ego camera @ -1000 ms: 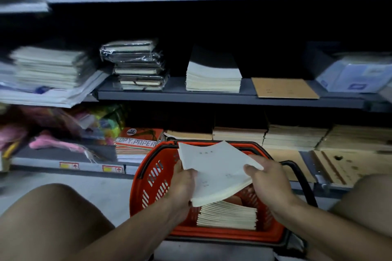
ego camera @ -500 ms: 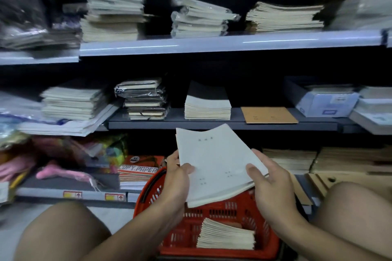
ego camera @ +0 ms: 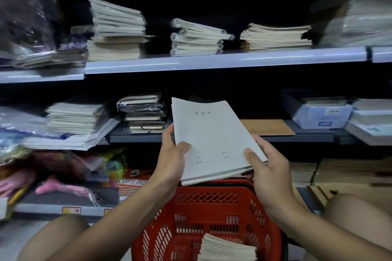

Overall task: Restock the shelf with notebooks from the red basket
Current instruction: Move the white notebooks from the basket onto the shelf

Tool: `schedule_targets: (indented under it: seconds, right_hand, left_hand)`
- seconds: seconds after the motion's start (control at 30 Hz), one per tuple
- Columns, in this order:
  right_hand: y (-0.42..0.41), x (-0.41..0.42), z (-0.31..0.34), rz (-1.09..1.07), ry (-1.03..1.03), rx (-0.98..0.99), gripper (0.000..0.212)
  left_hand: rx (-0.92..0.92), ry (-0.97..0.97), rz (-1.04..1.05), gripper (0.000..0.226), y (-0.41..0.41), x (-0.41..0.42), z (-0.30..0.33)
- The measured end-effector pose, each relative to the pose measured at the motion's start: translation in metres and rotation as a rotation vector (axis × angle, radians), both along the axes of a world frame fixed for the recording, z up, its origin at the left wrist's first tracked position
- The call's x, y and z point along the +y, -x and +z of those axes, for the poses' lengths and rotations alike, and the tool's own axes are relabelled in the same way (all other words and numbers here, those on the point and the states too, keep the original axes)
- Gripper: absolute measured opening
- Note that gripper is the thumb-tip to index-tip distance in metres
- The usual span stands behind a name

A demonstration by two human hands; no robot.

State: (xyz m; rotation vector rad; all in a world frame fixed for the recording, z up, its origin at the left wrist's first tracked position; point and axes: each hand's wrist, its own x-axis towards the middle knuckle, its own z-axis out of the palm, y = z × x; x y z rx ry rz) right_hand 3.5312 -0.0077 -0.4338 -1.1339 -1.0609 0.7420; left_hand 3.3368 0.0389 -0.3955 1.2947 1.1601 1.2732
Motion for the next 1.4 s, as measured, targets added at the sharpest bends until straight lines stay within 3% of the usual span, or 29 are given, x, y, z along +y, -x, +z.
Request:
schedule_targets:
  seconds: [0.27, 0.4, 0.53, 0.63, 0.77, 0.87, 1.07, 1.13, 1.17, 1.23, 1.3, 1.4]
  right_hand:
    - [-0.017, 0.047, 0.009, 0.116, 0.258, 0.246, 0.025]
    - [-0.023, 0.074, 0.008, 0.124, 0.254, 0.175, 0.024]
    - [-0.025, 0.101, 0.006, 0.094, 0.215, 0.069, 0.026]
    - [-0.026, 0.122, 0.005, 0.075, 0.194, 0.013, 0.025]
    - [-0.026, 0.153, 0.004, 0.069, 0.175, 0.002, 0.026]
    - [-0.026, 0.18, 0.006, 0.043, 0.162, 0.02, 0.027]
    - [-0.027, 0.229, 0.019, 0.023, 0.112, -0.069, 0.022]
    - [-0.028, 0.247, 0.021, 0.014, 0.113, -0.096, 0.022]
    - [-0.027, 0.256, 0.021, -0.006, 0.118, -0.122, 0.025]
    - [-0.029, 0.274, 0.014, -0.042, 0.128, -0.171, 0.044]
    - [-0.031, 0.289, 0.002, -0.054, 0.134, -0.198, 0.051]
    - [-0.028, 0.301, -0.004, -0.041, 0.187, -0.229, 0.039]
  left_hand:
    - [0.054, -0.104, -0.02, 0.064, 0.001, 0.04, 0.019]
    - [0.077, -0.075, -0.052, 0.062, 0.002, 0.07, 0.019]
    - [0.098, -0.001, -0.028, 0.033, -0.003, 0.098, 0.018]
    - [0.11, 0.062, -0.005, 0.026, -0.008, 0.122, 0.019]
    - [-0.003, 0.22, -0.025, 0.053, -0.008, 0.156, 0.017]
    - [-0.062, 0.249, -0.049, 0.049, -0.008, 0.181, 0.017]
    - [-0.081, 0.135, -0.002, 0.072, -0.001, 0.241, 0.023]
    - [-0.08, 0.083, 0.024, 0.058, -0.001, 0.255, 0.025]
    - [-0.067, 0.064, 0.043, 0.042, -0.001, 0.26, 0.026]
    - [-0.032, 0.04, 0.085, 0.015, -0.001, 0.271, 0.022]
    - [-0.013, 0.018, 0.095, 0.017, -0.002, 0.283, 0.013]
    - [-0.006, -0.002, 0.114, 0.019, -0.002, 0.295, 0.002]
